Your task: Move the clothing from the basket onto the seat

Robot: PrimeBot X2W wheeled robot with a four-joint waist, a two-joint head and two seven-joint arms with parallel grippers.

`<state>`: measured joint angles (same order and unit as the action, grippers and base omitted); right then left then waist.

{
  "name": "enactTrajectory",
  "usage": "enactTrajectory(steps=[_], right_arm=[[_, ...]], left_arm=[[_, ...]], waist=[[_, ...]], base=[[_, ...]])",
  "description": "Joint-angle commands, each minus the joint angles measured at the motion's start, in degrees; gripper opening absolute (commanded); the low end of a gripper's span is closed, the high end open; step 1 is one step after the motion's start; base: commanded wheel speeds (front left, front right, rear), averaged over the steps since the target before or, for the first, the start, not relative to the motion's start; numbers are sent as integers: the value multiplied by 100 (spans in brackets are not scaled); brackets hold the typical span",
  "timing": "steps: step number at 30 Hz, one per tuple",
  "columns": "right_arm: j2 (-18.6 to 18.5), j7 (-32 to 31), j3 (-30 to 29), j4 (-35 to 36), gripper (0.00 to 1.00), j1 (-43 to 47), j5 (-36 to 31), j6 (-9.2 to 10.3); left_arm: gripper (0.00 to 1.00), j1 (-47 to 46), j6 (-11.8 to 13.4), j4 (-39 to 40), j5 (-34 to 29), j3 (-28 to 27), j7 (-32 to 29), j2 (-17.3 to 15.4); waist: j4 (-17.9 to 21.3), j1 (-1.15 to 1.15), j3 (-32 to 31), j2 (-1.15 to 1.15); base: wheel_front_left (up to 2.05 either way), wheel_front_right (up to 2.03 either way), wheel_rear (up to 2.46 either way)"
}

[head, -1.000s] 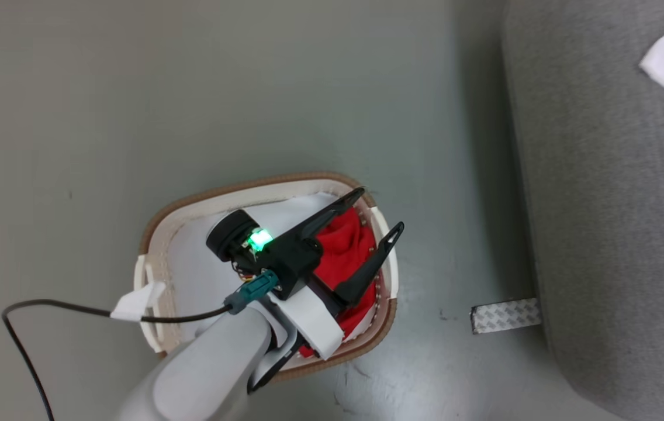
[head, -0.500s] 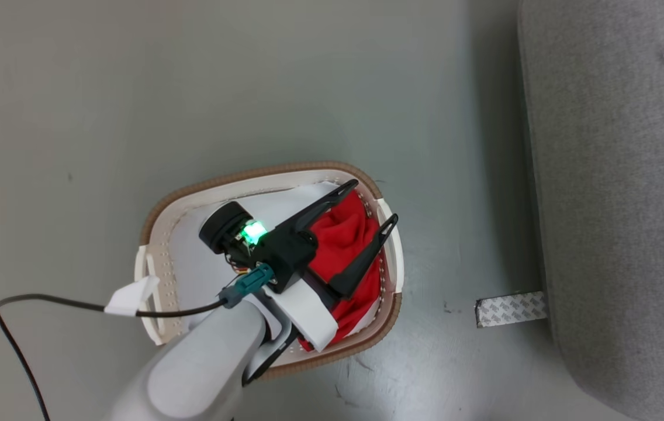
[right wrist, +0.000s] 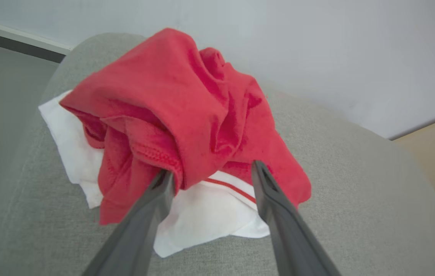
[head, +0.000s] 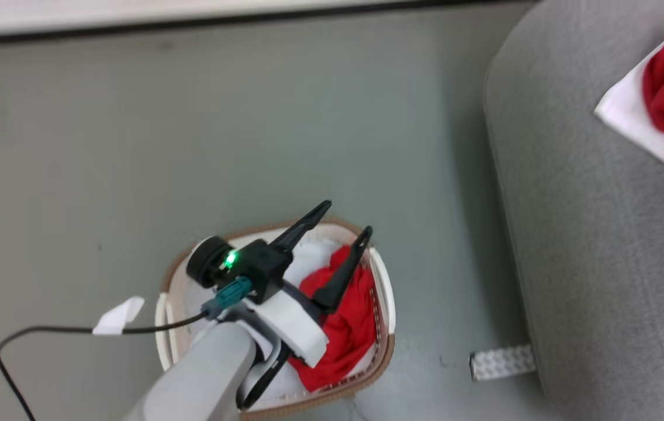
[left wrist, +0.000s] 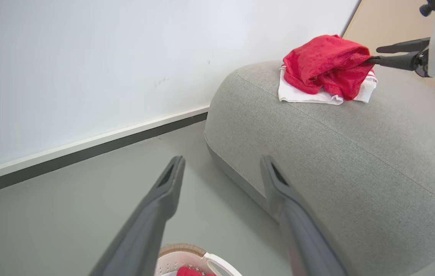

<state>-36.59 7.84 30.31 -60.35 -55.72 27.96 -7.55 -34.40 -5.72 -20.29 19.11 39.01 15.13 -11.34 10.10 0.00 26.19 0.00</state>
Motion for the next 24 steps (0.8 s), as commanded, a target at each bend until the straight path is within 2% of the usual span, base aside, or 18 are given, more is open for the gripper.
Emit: enactTrajectory(steps=[1, 9, 15, 19, 24], right_arm=[[-69, 52, 82, 102, 100, 119, 52, 12], [-341, 456, 454, 1095, 100, 497, 571, 12], [-393, 649, 304, 1918, 100, 984, 877, 13], [-212, 722, -135, 2286, 100, 1442, 910, 13], [237, 735, -834, 2959, 100, 2239, 564, 13]], left_arm=[[100, 147, 25, -17, 53, -78, 3, 5], [100, 659, 172, 83, 185, -706, 3, 14], [100, 990, 321, 225, 44, -1225, 3, -70], [100, 1244, 381, 323, 7, -1549, 3, -80], [100, 1688, 438, 414, -147, -1941, 3, -154]], waist=[[-42, 0, -525, 0], [-255, 0, -1525, 0], [-460, 0, -1955, 0], [-594, 0, -2171, 0], [-669, 0, -2338, 0]], base=[[0, 0, 0], [0, 0, 0], [0, 0, 0], [0, 0, 0], [0, 0, 0]])
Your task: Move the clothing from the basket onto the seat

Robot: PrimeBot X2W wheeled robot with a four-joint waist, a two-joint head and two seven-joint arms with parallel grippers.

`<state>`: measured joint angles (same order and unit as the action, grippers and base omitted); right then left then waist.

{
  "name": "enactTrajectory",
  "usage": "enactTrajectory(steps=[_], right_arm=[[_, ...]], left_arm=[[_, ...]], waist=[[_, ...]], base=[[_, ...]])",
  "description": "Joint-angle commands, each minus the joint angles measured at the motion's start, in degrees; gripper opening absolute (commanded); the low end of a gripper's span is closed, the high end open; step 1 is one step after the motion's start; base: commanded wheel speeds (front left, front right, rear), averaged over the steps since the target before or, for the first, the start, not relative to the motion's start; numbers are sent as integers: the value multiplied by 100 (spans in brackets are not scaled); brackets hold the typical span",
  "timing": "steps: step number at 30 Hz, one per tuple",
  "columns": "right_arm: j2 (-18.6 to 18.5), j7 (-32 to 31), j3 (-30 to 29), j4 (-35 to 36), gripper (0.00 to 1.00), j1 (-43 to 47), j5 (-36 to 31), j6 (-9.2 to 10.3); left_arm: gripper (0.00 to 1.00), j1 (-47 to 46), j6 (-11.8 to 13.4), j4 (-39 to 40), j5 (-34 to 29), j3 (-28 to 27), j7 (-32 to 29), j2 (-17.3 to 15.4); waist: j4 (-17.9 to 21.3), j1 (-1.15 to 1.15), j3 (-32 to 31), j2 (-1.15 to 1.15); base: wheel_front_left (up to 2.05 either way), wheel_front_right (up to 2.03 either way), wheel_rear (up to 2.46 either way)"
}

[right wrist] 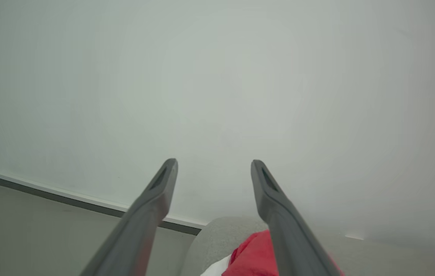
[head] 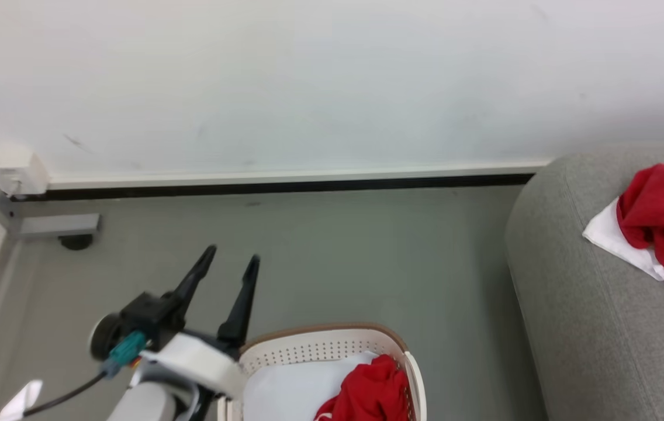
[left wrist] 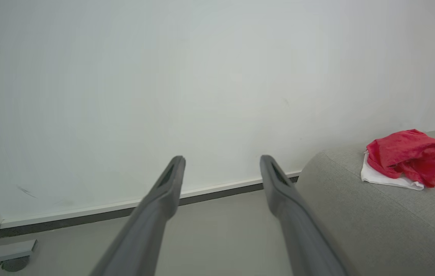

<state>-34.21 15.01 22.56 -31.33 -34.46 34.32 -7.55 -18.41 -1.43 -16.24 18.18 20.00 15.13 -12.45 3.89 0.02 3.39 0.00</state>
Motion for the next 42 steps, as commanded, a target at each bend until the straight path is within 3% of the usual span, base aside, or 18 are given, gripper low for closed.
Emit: enactTrajectory(steps=[1, 9, 13, 20, 42], right_arm=[[134, 18, -226, 300, 100, 315, -189, 13], [1479, 19, -1670, 1813, 100, 2125, -1318, 13], [2002, 20, -1884, 2159, 100, 2682, -1639, 13], [2494, 20, -1975, 2245, 100, 3100, -1915, 13], [2652, 21, -1860, 2140, 100, 3068, -1963, 13]], left_arm=[[100, 171, 30, 25, -80, -112, 3, -36], [100, 760, 68, 152, -259, -907, 3, 252], [100, 976, -23, 203, -430, -1233, 3, 424], [100, 1270, -203, 358, -734, -1612, 3, 727], [100, 1270, -446, 159, -1017, -1823, 3, 945]], waist=[[-58, -2, -77, 0], [-133, -2, -145, 0], [-118, -2, -142, 0], [-87, -2, -147, 0], [-22, -2, -235, 0]], base=[[0, 0, 0], [0, 0, 0], [0, 0, 0], [0, 0, 0], [0, 0, 0]])
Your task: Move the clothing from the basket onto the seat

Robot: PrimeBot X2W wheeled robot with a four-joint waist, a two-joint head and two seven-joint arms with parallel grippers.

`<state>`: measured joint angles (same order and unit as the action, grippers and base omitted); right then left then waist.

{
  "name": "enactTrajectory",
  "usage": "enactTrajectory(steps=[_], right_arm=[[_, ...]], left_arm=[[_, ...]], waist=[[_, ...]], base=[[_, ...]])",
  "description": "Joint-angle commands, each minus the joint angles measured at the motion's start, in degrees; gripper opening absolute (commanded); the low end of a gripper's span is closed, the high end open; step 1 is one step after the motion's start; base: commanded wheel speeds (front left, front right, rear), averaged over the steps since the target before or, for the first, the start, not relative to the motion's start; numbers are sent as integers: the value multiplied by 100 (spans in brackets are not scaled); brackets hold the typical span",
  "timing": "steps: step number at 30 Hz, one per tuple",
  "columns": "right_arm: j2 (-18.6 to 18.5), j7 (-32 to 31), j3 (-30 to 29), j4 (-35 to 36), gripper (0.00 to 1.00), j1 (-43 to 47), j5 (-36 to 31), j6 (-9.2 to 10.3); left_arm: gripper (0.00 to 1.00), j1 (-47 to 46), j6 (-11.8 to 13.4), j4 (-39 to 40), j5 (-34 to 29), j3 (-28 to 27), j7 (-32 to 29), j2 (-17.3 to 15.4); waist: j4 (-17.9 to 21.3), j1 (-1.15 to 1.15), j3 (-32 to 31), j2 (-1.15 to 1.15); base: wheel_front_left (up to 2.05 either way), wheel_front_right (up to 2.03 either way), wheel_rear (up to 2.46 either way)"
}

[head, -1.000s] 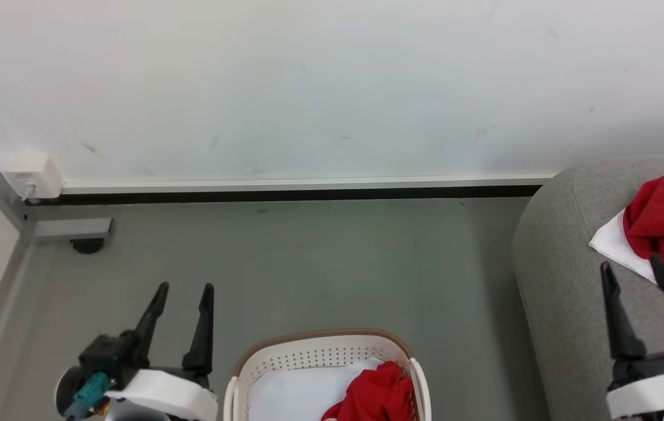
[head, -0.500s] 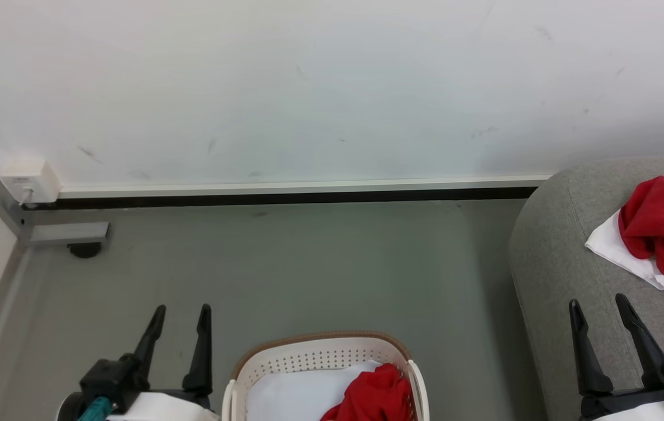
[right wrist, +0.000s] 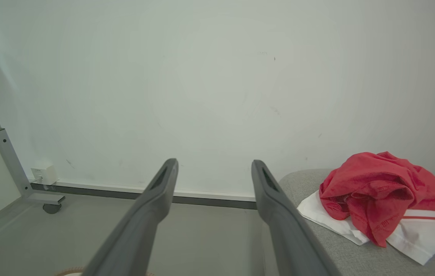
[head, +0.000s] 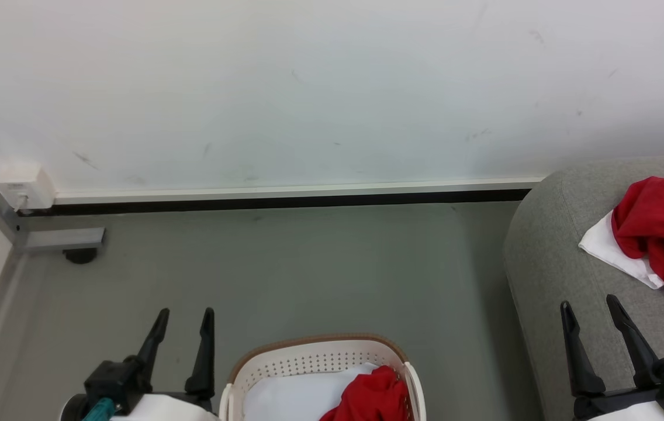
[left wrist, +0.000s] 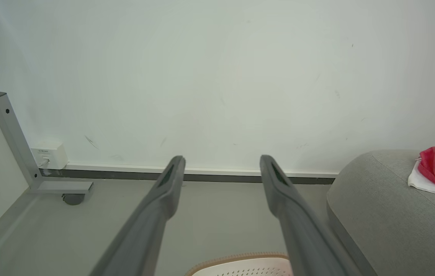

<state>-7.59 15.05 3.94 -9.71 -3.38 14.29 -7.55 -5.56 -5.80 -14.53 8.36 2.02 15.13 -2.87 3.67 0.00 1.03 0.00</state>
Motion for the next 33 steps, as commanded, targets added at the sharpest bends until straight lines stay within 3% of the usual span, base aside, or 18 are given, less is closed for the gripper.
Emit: enactTrajectory(steps=[1, 21, 33], right_arm=[[-11, 17, 10, -27, 100, -52, 39, 13], [-108, 17, 24, -99, 100, -278, 203, 13], [-222, 18, -79, -26, 100, -793, 325, 13]], left_arm=[[100, -17, -13, -19, -39, -26, 3, -12], [100, -172, 27, -125, 146, 188, 3, -10], [100, -900, -114, -787, -85, 493, 3, -22]], waist=[[3, 0, -2, 0], [249, 0, 124, 0], [759, 0, 1074, 0]], base=[[0, 0, 0], [0, 0, 0], [0, 0, 0]])
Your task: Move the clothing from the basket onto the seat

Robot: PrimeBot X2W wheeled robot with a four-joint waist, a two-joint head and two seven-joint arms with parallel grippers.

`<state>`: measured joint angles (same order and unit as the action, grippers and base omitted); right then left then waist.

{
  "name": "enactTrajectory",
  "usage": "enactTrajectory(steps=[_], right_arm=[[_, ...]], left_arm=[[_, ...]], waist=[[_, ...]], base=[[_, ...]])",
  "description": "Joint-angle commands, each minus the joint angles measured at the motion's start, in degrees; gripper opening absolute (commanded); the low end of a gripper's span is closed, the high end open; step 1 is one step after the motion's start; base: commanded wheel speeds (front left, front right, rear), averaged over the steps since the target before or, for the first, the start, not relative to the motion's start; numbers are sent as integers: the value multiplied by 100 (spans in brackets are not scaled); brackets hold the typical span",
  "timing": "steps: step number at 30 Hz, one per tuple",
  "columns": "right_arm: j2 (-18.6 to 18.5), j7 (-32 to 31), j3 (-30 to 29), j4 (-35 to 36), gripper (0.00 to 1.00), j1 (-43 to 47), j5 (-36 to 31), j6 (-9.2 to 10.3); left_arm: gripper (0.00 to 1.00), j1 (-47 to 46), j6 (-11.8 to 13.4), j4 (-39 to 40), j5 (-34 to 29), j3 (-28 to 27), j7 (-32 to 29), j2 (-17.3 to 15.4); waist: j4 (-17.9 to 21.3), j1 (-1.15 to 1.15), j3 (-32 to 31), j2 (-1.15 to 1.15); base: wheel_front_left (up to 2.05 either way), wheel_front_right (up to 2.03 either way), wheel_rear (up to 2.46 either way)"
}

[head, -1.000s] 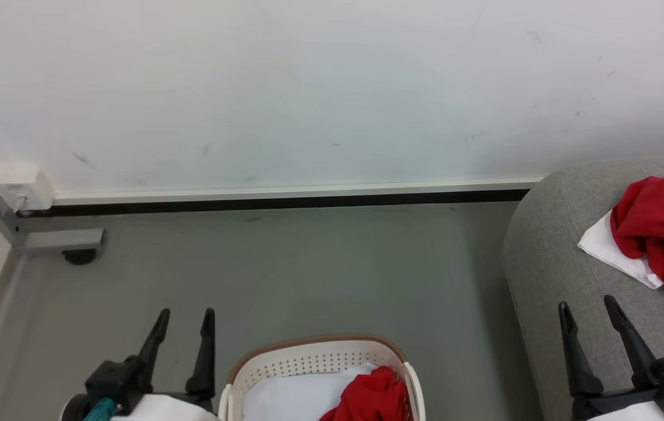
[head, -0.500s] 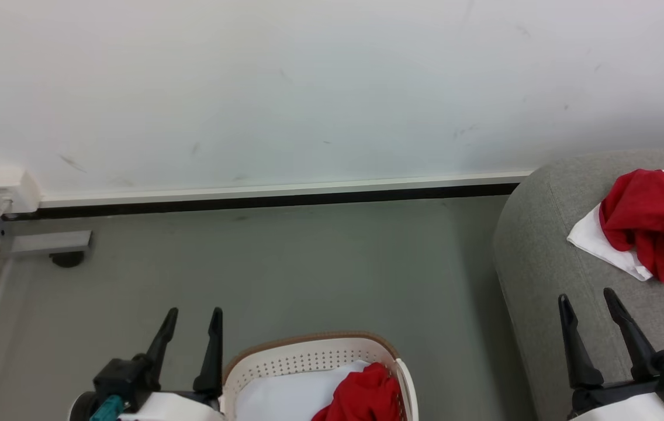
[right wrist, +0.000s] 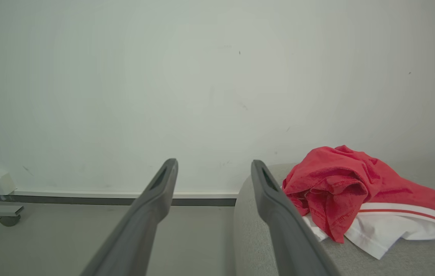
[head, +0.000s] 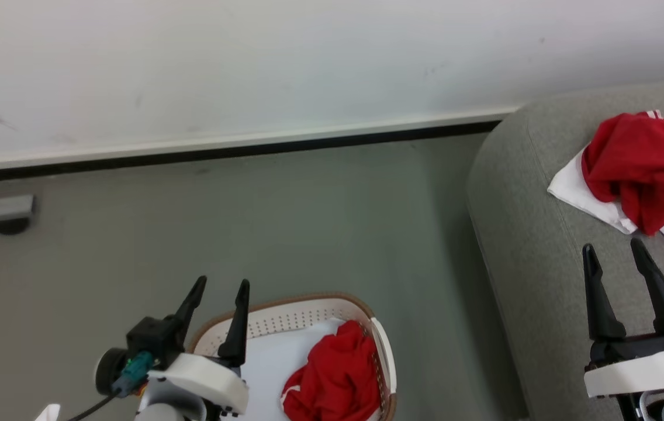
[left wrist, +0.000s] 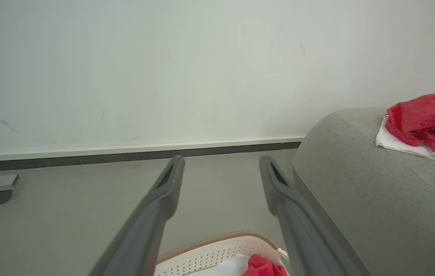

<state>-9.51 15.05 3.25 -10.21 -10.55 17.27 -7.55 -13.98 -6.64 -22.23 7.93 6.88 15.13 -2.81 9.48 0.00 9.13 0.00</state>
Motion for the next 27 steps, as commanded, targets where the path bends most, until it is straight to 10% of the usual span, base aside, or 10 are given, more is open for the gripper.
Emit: enactTrajectory(steps=[1, 14, 27], right_arm=[[-14, 18, -19, 55, 100, -146, 30, 13], [340, 18, -323, 611, 100, -835, 179, 13], [577, 18, -295, 866, 100, -1301, 95, 13]], left_arm=[[100, -151, -29, -107, -66, 44, 3, -56], [100, -1558, -75, -1803, -4, 1198, 3, -501], [100, -2663, -77, -3107, 1483, 2751, -492, -772]], waist=[[222, 0, 390, 0], [578, 0, 1901, 0], [979, 0, 2854, 0]], base=[[0, 0, 0], [0, 0, 0], [0, 0, 0]])
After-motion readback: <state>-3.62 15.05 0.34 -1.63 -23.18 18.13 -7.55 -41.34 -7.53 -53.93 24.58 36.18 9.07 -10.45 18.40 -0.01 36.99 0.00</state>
